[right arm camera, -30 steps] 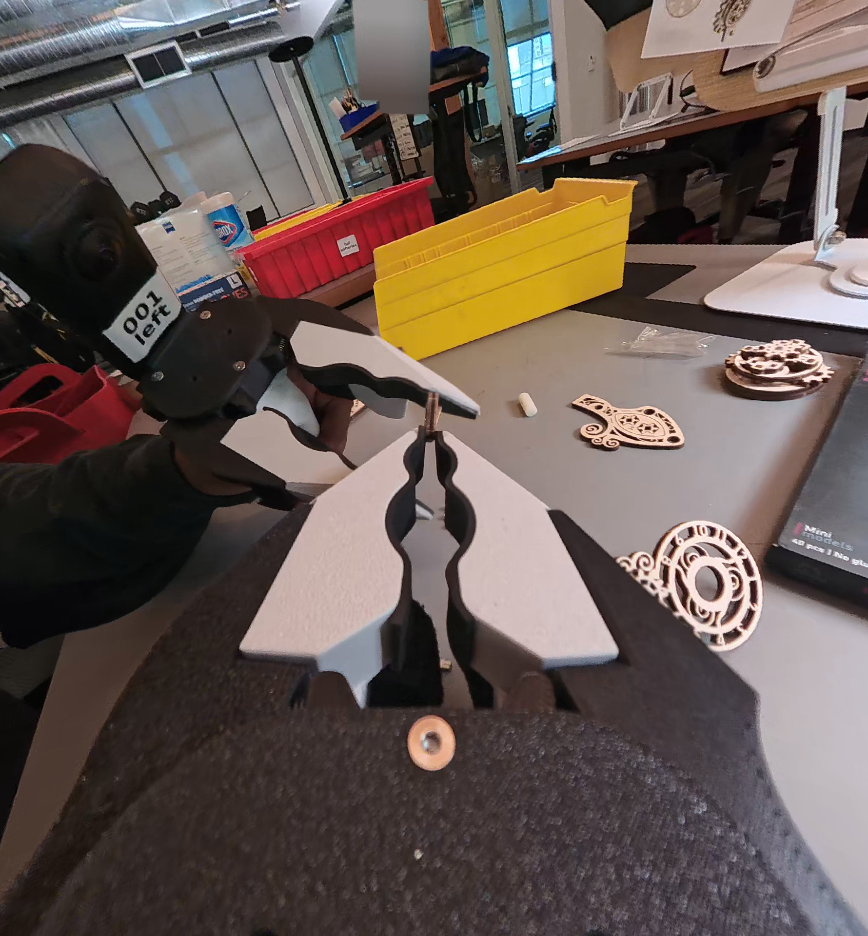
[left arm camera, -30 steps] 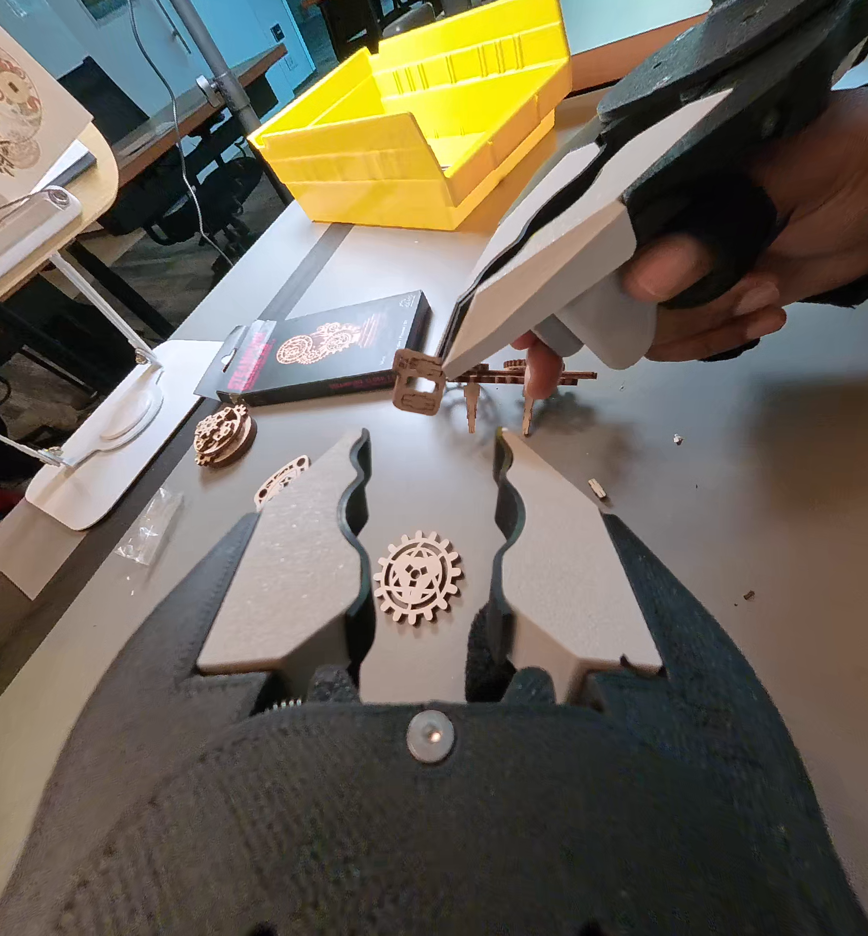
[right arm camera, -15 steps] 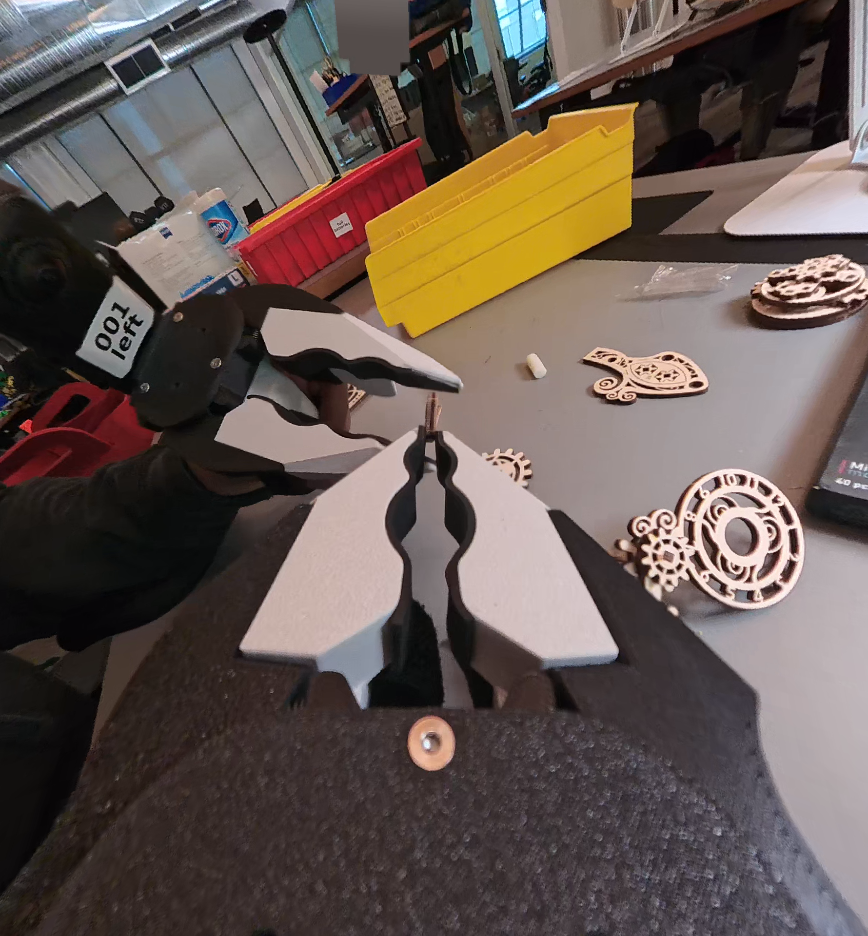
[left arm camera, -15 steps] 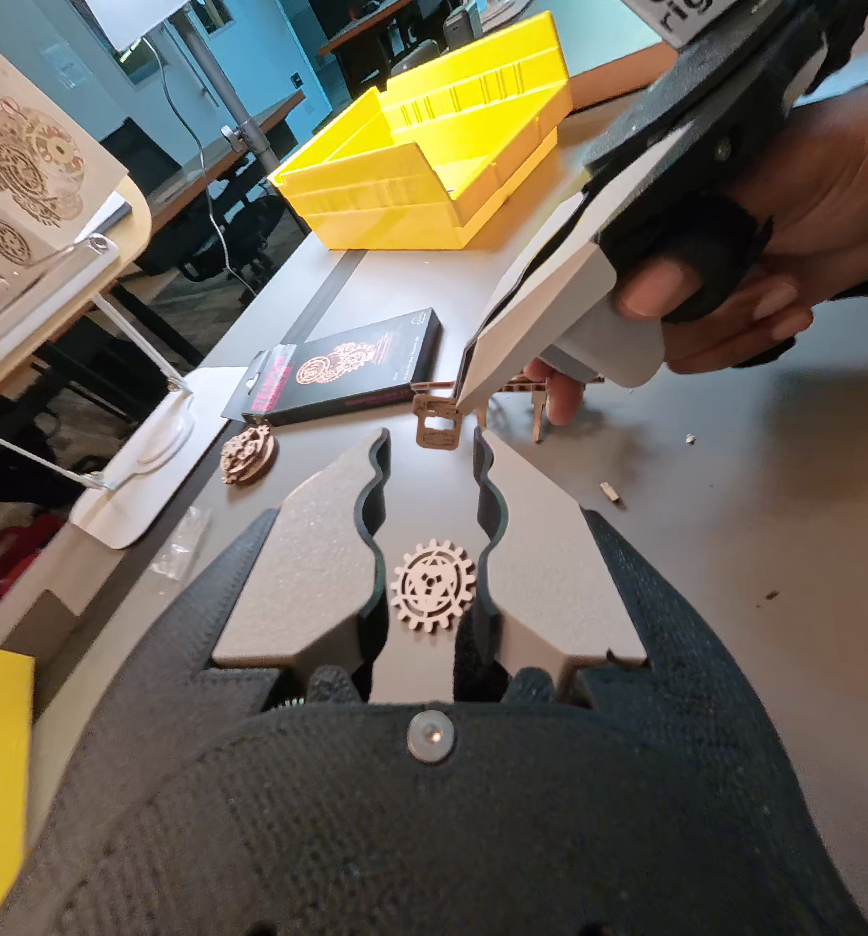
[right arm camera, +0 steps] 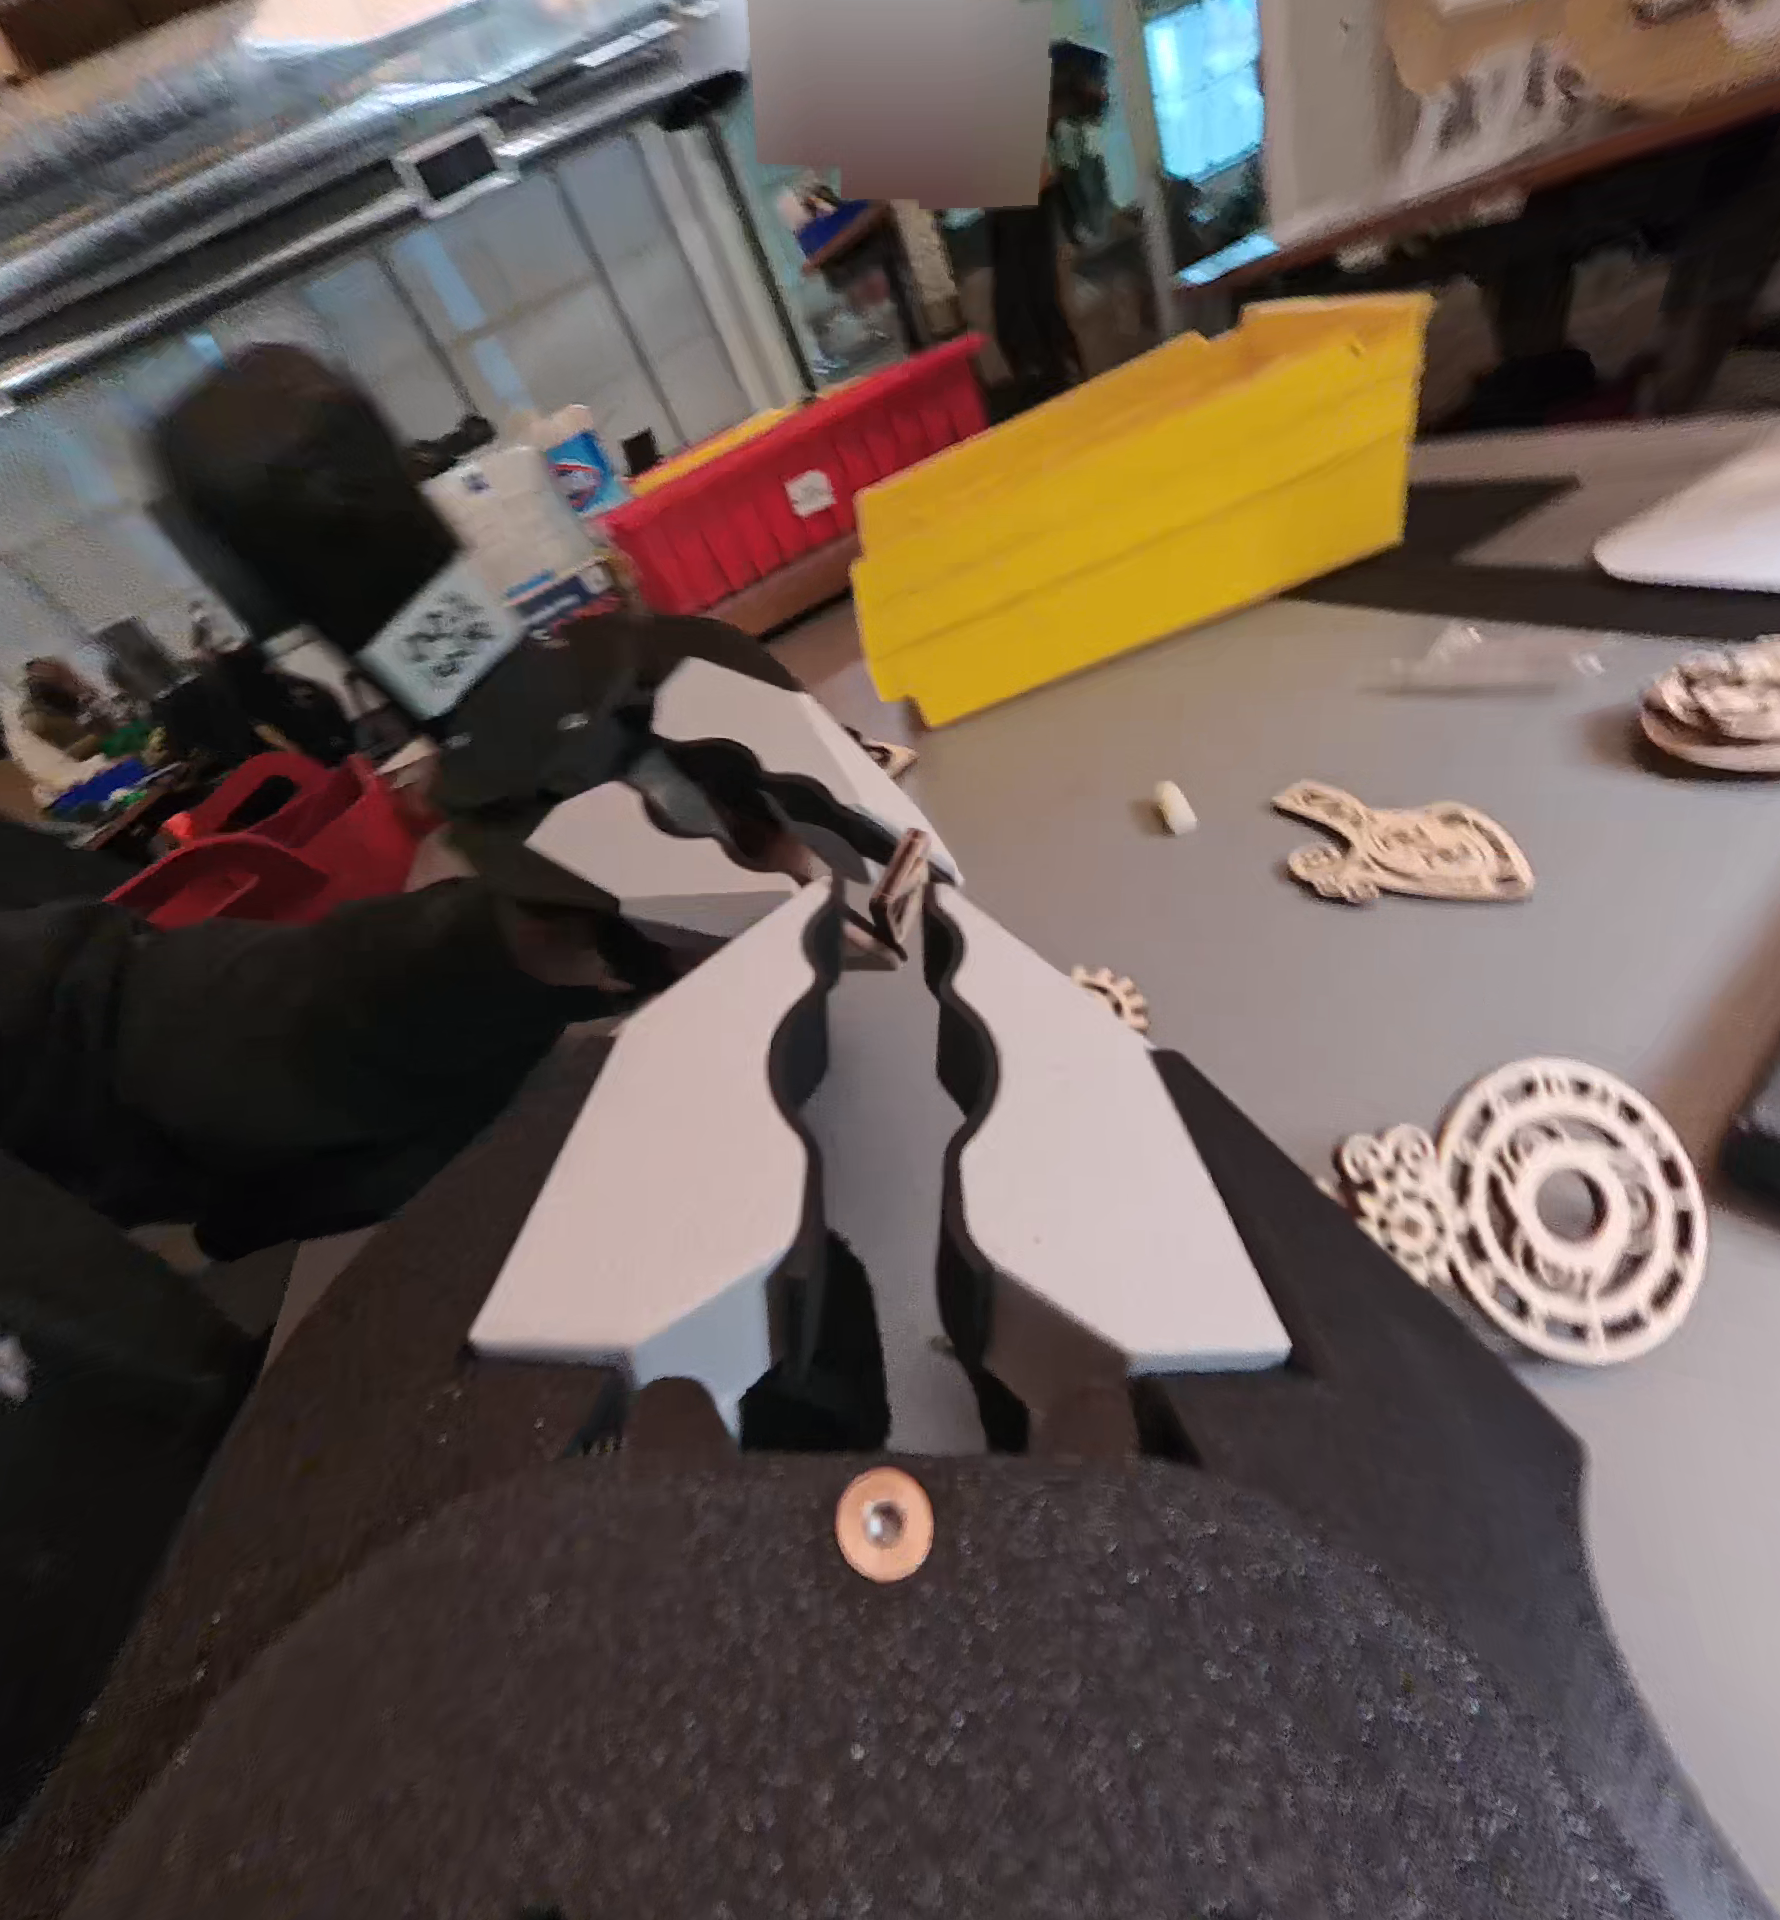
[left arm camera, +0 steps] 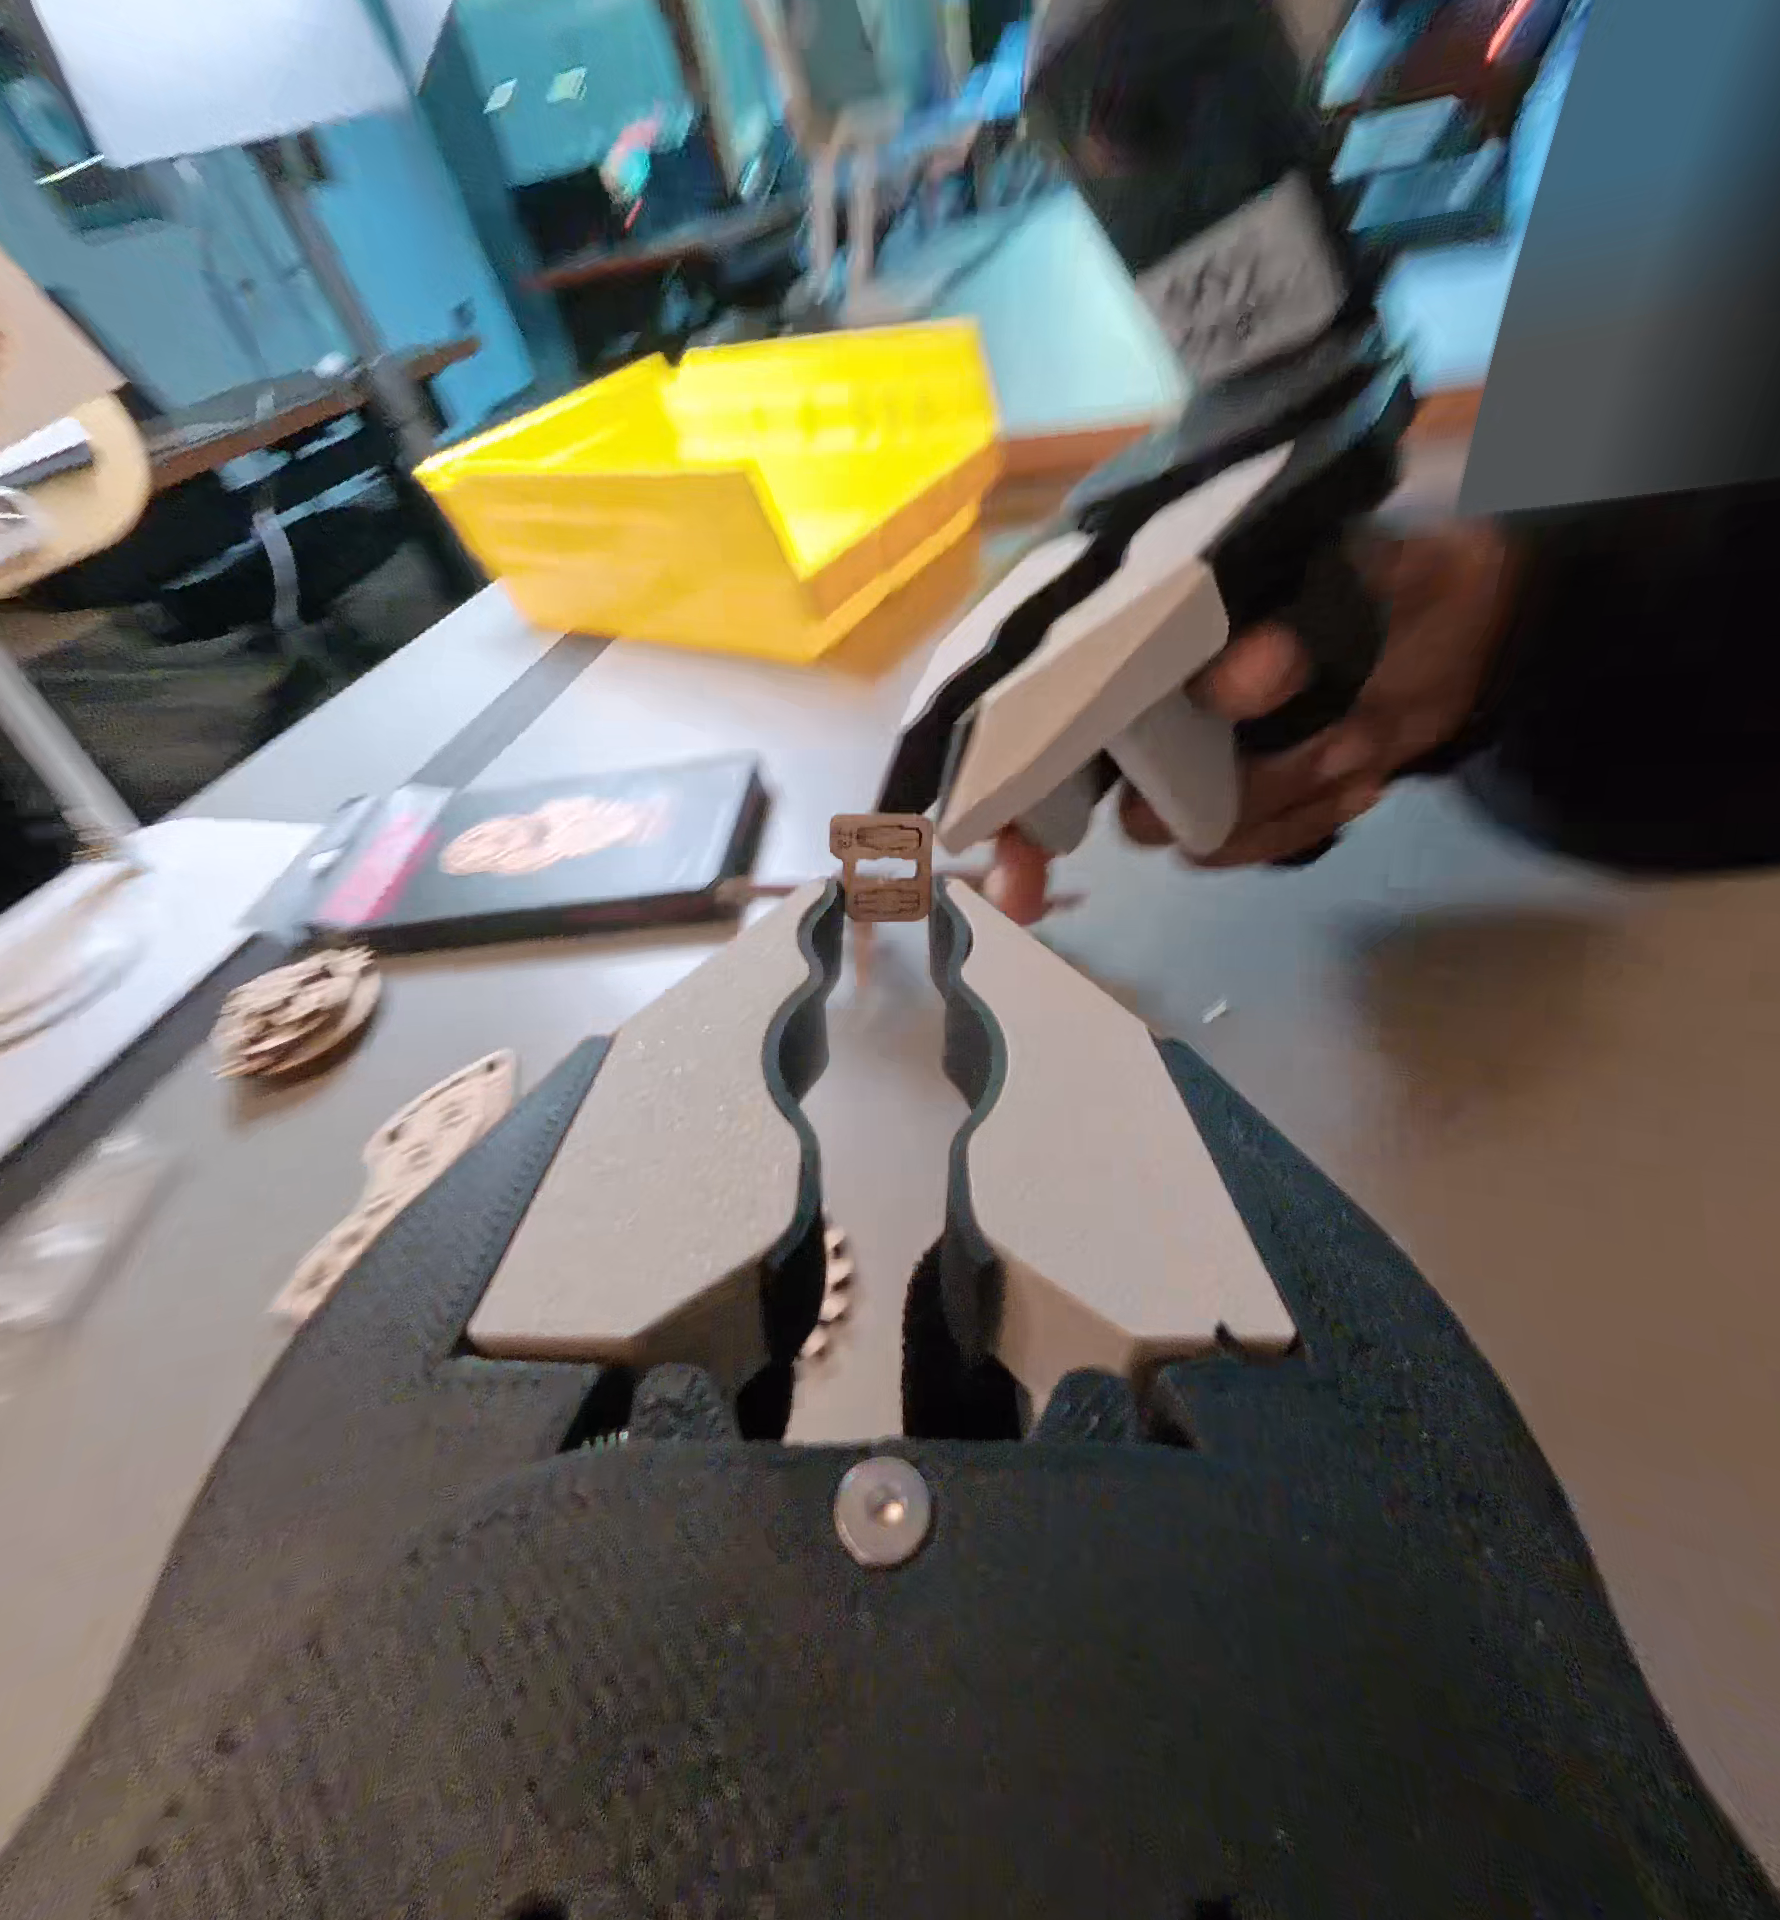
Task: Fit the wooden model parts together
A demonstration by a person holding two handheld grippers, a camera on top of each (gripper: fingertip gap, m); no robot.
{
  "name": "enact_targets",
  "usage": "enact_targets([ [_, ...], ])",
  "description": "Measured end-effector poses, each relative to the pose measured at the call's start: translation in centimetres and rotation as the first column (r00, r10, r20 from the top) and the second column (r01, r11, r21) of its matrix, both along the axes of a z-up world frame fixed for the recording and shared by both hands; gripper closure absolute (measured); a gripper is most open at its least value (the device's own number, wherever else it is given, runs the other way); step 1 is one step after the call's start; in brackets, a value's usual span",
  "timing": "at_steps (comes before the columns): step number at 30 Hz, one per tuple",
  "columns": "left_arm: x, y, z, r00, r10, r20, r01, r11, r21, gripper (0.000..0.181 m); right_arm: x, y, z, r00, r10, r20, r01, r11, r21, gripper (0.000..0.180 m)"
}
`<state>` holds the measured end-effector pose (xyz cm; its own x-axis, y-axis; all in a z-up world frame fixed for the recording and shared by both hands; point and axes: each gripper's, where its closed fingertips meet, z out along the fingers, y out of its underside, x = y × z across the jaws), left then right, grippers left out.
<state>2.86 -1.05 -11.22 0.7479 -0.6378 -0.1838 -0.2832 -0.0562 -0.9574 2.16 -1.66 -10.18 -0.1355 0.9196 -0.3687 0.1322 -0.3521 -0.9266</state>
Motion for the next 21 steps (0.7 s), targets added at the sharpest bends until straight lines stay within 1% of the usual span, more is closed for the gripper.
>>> enact_targets([
  [1, 0.3, -0.4, 1.0, 0.991, -0.057, 0.118, 0.057, 0.998, -0.002, 0.167, 0.2, -0.6, 0.8, 0.998, 0.048, -0.034, -0.046, 0.998, 0.035, 0.157],
  [2, 0.5, -0.9, 1.9, 0.967, -0.115, 0.226, 0.118, 0.993, -0.001, 0.167, 0.5, -1.1, 1.5, 0.994, 0.089, -0.061, -0.085, 0.994, 0.069, 0.150],
  [4, 1.0, -2.0, 3.2, 0.883, -0.237, 0.405, 0.260, 0.966, 0.000, 0.167, 1.2, -1.7, 2.7, 0.984, 0.136, -0.112, -0.123, 0.985, 0.123, 0.149],
  [6, 1.2, -2.8, 4.0, 0.800, -0.310, 0.513, 0.348, 0.937, 0.024, 0.167, 1.7, -1.8, 3.6, 0.977, 0.147, -0.154, -0.123, 0.980, 0.156, 0.154],
  [9, 1.8, -3.6, 4.7, 0.728, -0.373, 0.575, 0.420, 0.906, 0.056, 0.167, 2.2, -1.9, 4.2, 0.971, 0.157, -0.180, -0.127, 0.978, 0.165, 0.161],
  [12, 2.3, -4.1, 4.9, 0.687, -0.405, 0.603, 0.463, 0.884, 0.066, 0.167, 2.4, -2.5, 4.5, 0.964, 0.181, -0.195, -0.150, 0.975, 0.167, 0.163],
  [15, 2.6, -4.2, 4.8, 0.671, -0.412, 0.616, 0.480, 0.875, 0.062, 0.167, 2.5, -3.5, 4.8, 0.951, 0.226, -0.209, -0.190, 0.965, 0.179, 0.163],
  [21, 2.8, -4.0, 4.4, 0.667, -0.400, 0.628, 0.495, 0.868, 0.028, 0.167, 2.4, -3.7, 4.6, 0.953, 0.225, -0.205, -0.185, 0.963, 0.196, 0.162],
])
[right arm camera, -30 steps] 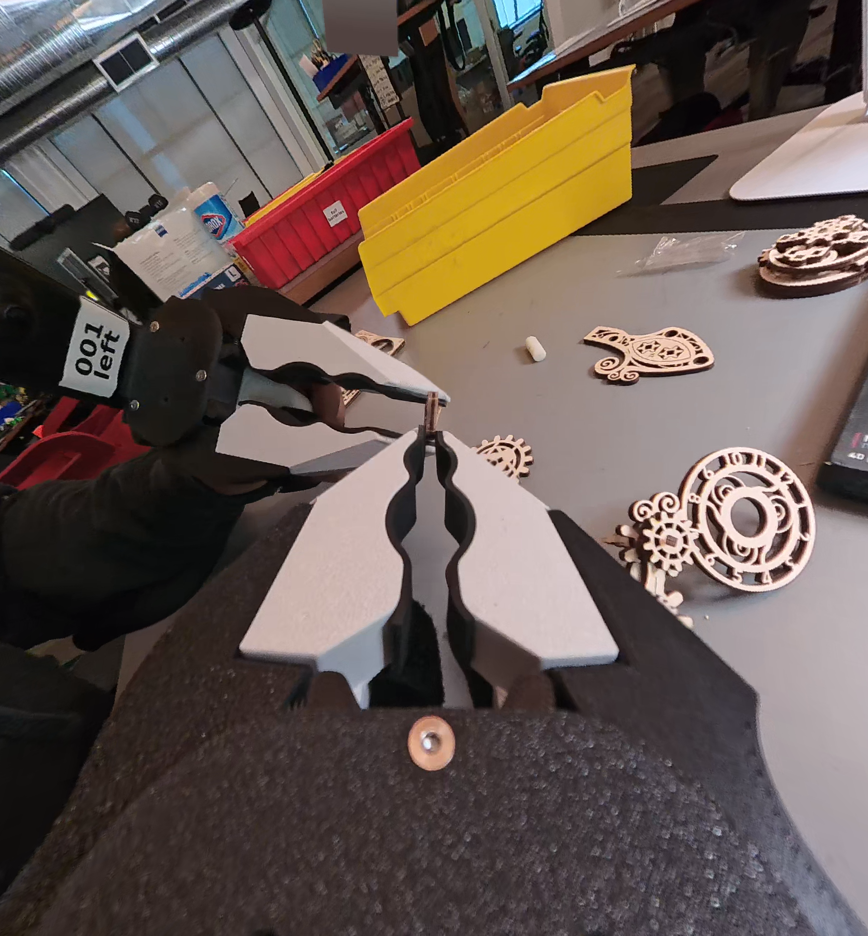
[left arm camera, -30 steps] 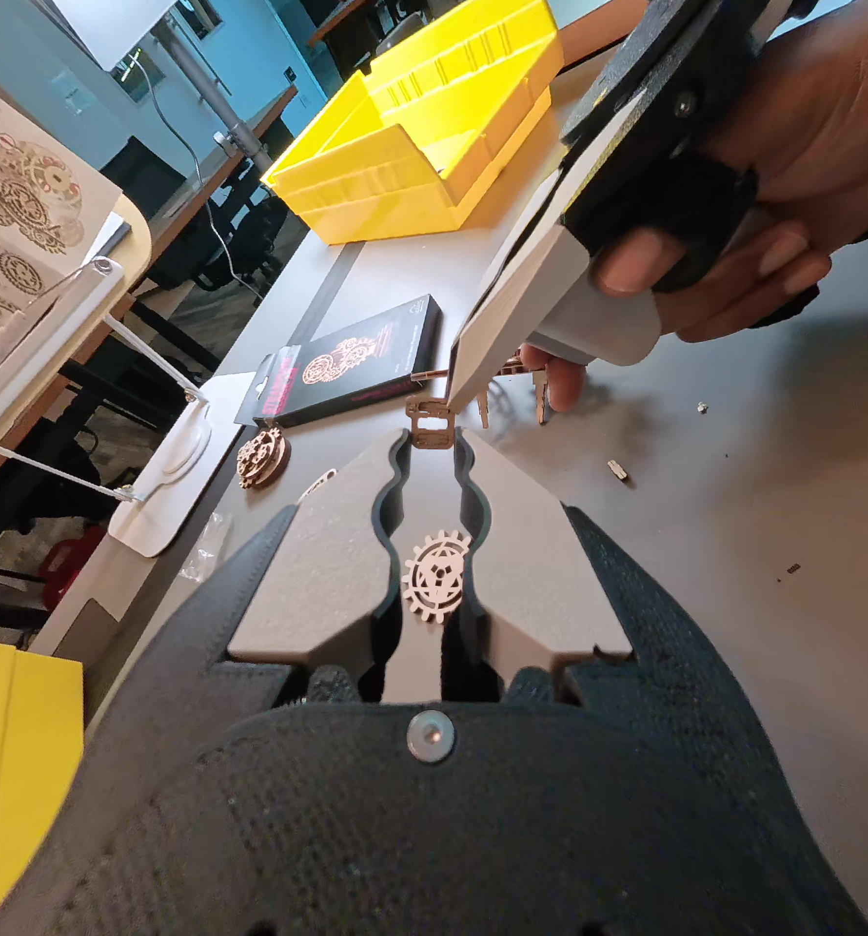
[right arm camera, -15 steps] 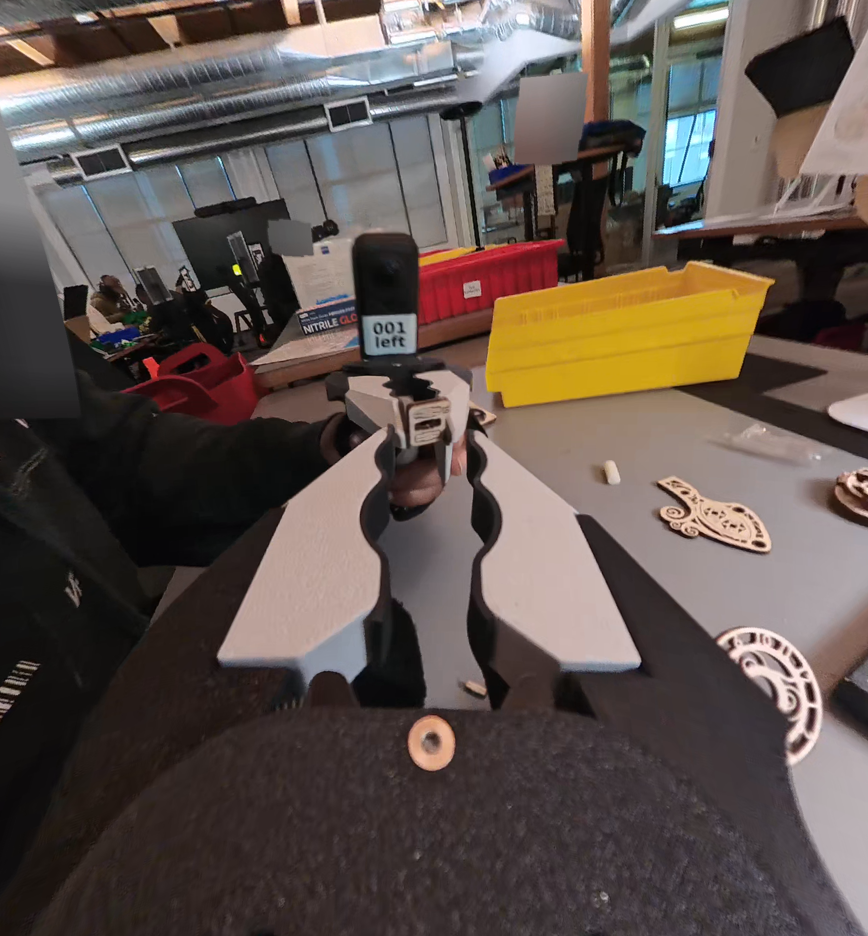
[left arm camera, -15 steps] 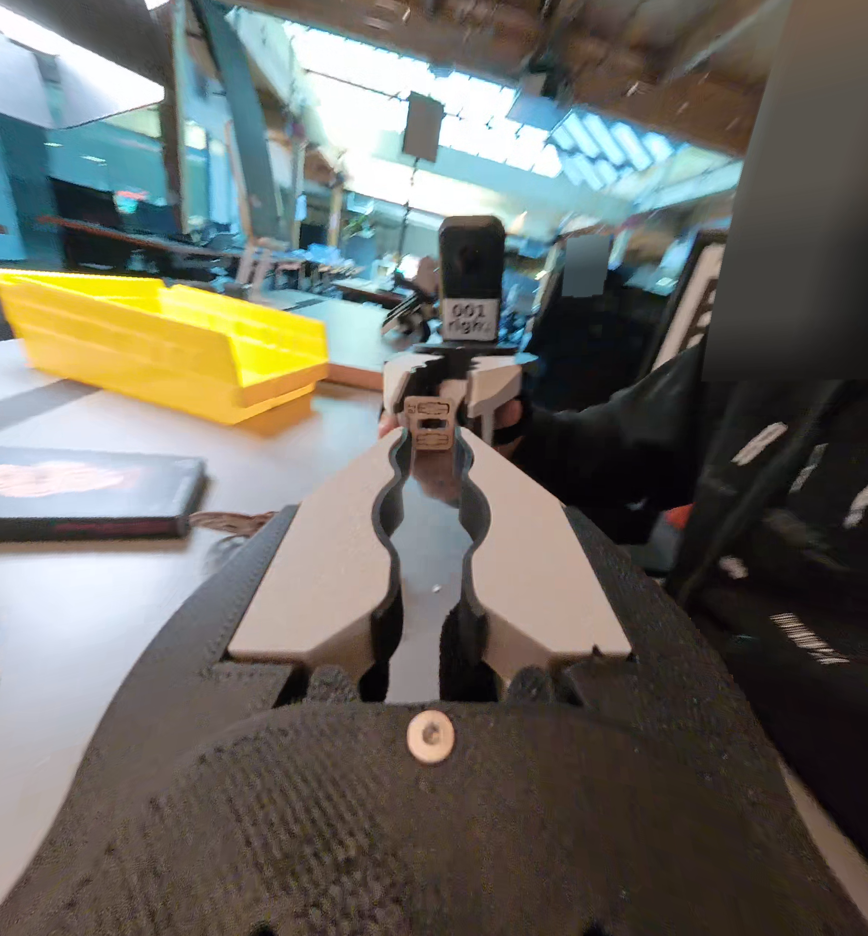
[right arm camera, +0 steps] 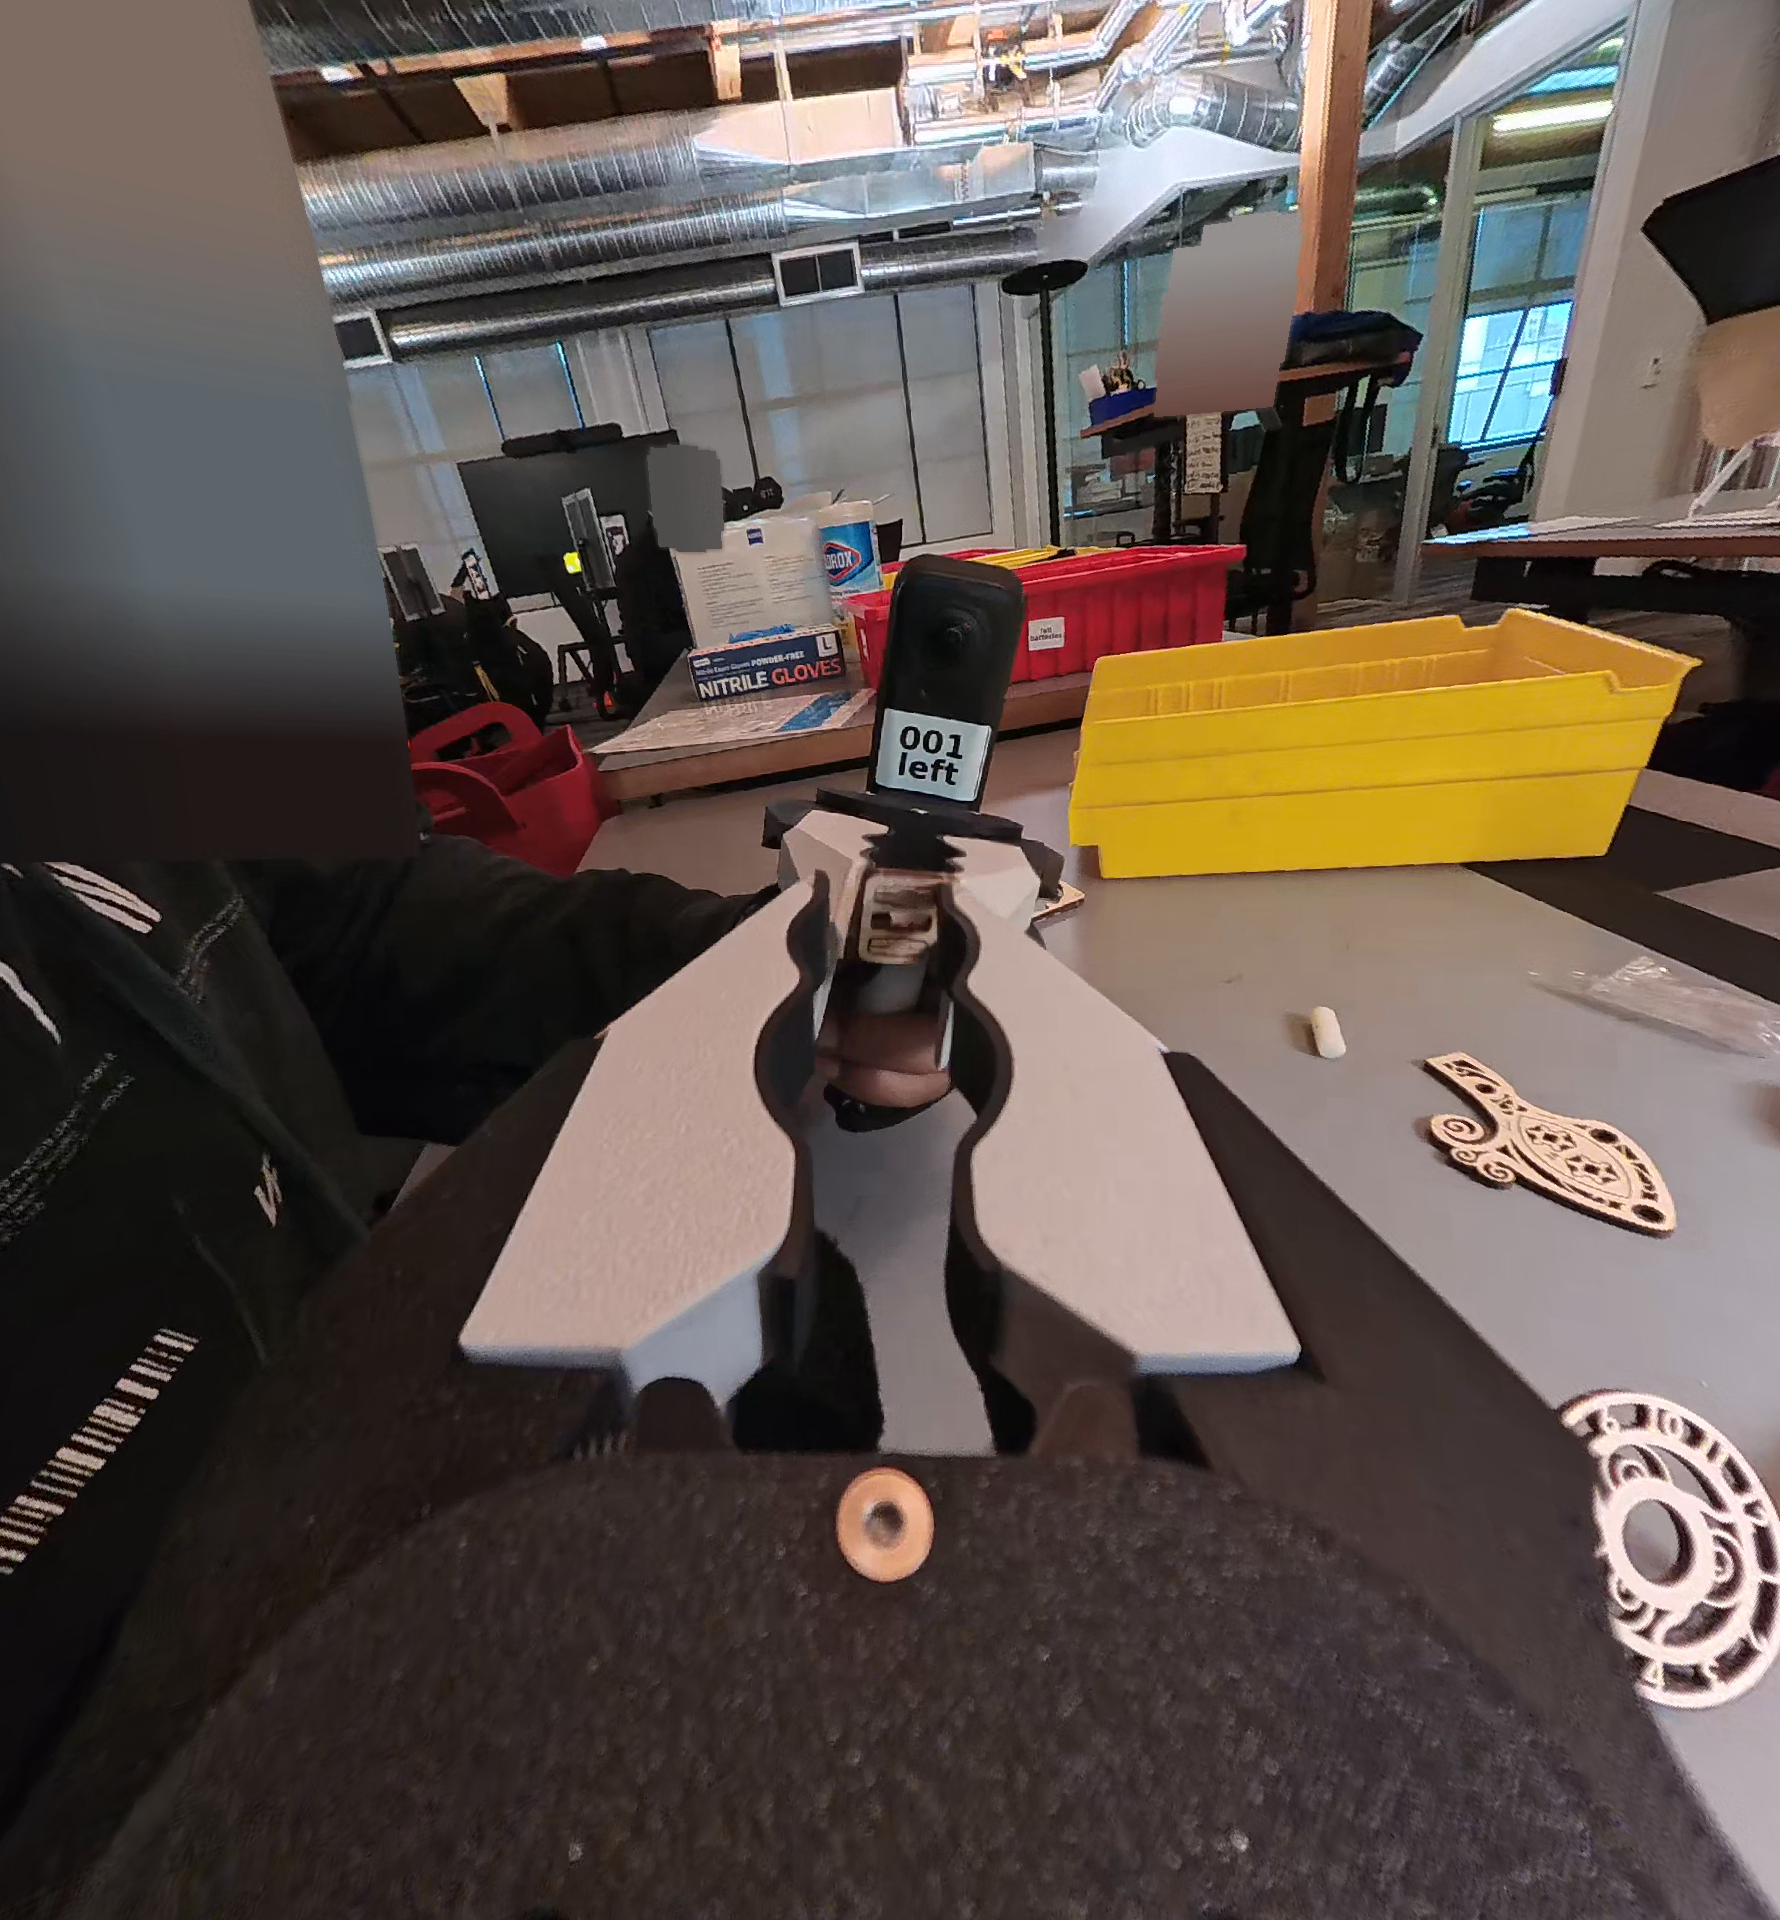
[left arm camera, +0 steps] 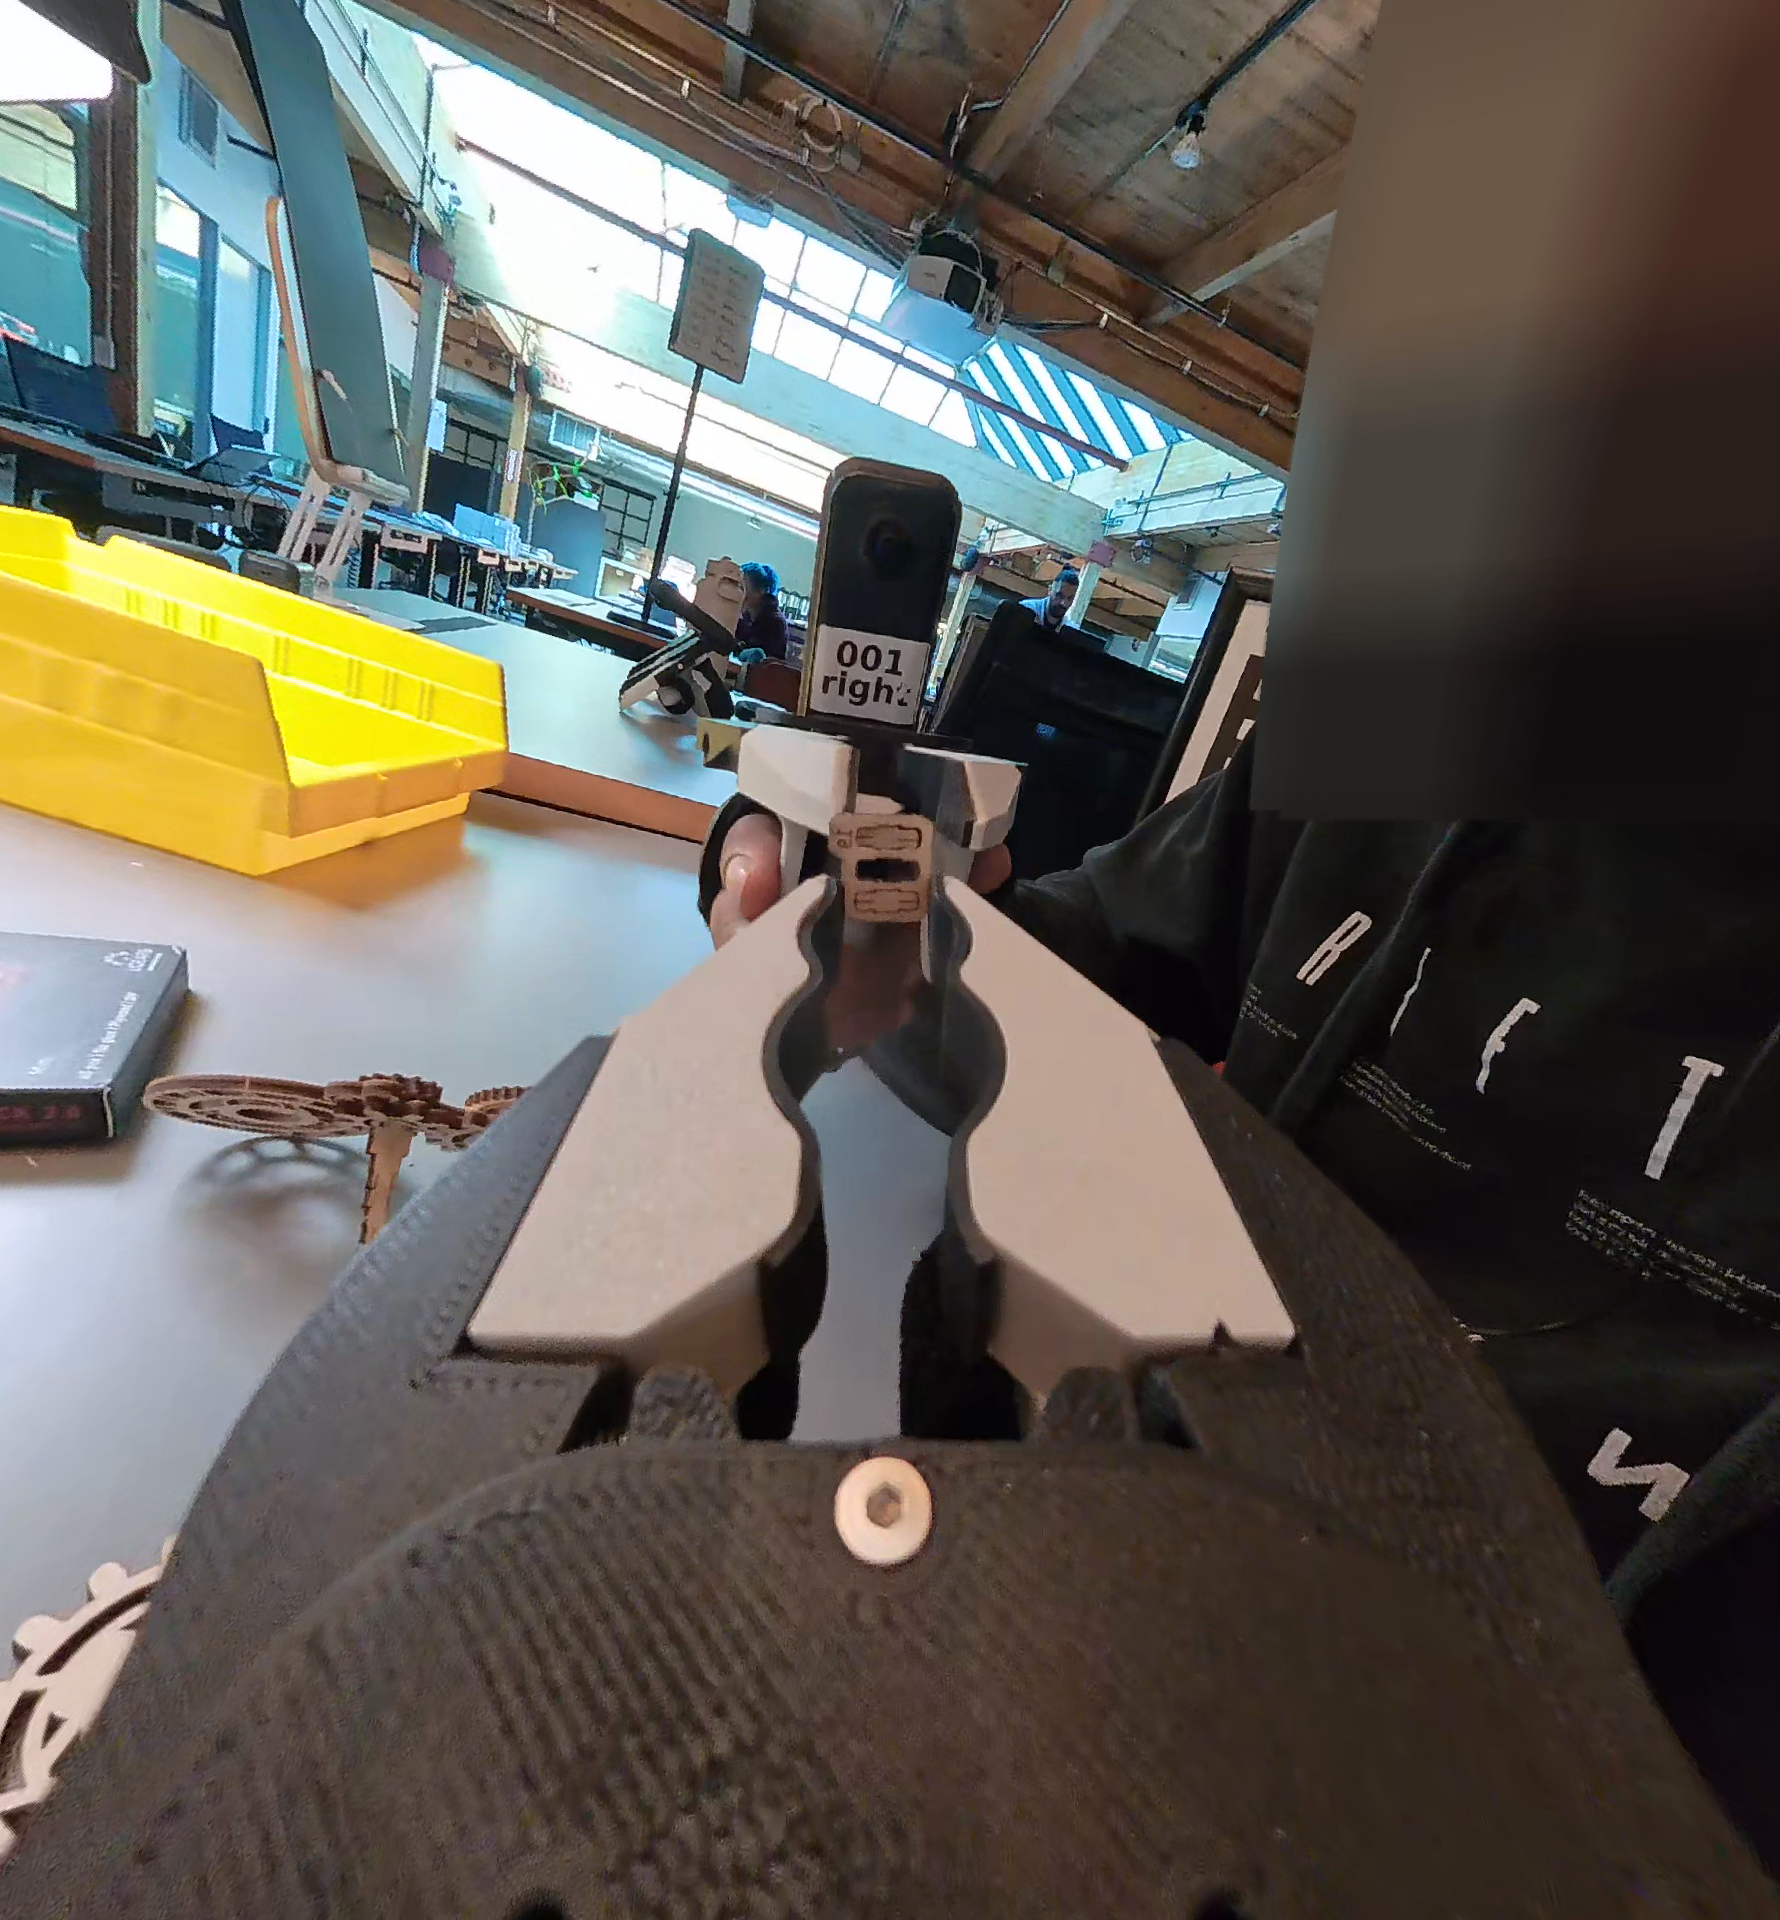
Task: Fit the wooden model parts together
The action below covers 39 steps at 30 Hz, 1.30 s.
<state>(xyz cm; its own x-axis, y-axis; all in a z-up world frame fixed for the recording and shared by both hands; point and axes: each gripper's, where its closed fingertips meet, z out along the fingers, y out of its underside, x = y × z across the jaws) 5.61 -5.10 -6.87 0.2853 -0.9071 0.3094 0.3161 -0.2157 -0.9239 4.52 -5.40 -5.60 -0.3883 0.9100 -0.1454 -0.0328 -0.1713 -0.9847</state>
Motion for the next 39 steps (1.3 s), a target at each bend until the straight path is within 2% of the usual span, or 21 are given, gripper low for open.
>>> enact_targets([
  [19, -0.5, 0.9, 0.0, 0.999, 0.048, 0.017, -0.046, 0.995, -0.093, 0.167, 0.2, 1.2, -0.7, 0.999, -0.049, 0.006, 0.048, 0.996, 0.071, 0.169],
  [20, -1.0, 1.5, -0.1, 0.996, 0.091, 0.025, -0.087, 0.989, -0.117, 0.167, 0.3, 0.9, -0.7, 1.000, -0.029, 0.001, 0.029, 0.996, 0.085, 0.180],
  [21, -1.9, 2.0, -0.2, 0.991, 0.128, 0.043, -0.122, 0.984, -0.130, 0.167, 0.9, -0.6, -0.5, 0.998, 0.066, -0.023, -0.064, 0.993, 0.095, 0.180],
  [22, -2.9, 2.2, 0.0, 0.987, 0.142, 0.073, -0.131, 0.981, -0.143, 0.167, 0.9, -1.5, -0.5, 0.996, 0.088, -0.020, -0.085, 0.991, 0.105, 0.180],
  [24, -3.8, 2.0, 0.8, 0.984, 0.154, 0.089, -0.144, 0.983, -0.110, 0.167, 0.0, -0.8, -1.3, 0.999, -0.037, -0.007, 0.038, 0.969, 0.243, 0.180],
  [25, -3.7, 1.8, 1.2, 0.986, 0.147, 0.082, -0.139, 0.986, -0.089, 0.167, -0.2, 0.0, -1.3, 0.996, -0.088, -0.011, 0.088, 0.962, 0.257, 0.180],
  [28, -3.0, 1.2, 1.5, 0.988, 0.088, 0.128, -0.076, 0.993, -0.094, 0.167, -0.2, 1.5, -1.2, 0.995, -0.098, 0.024, 0.094, 0.986, 0.139, 0.171],
  [31, -2.1, 0.7, 1.4, 0.983, 0.009, 0.182, 0.012, 0.993, -0.113, 0.167, -0.4, 1.9, -0.9, 0.993, -0.118, 0.009, 0.117, 0.989, 0.090, 0.162],
  [39, -0.9, 0.5, 0.7, 0.983, -0.033, 0.180, 0.058, 0.989, -0.134, 0.167, -0.5, 0.9, 0.1, 0.996, -0.086, -0.020, 0.086, 0.996, 0.019, 0.161],
])
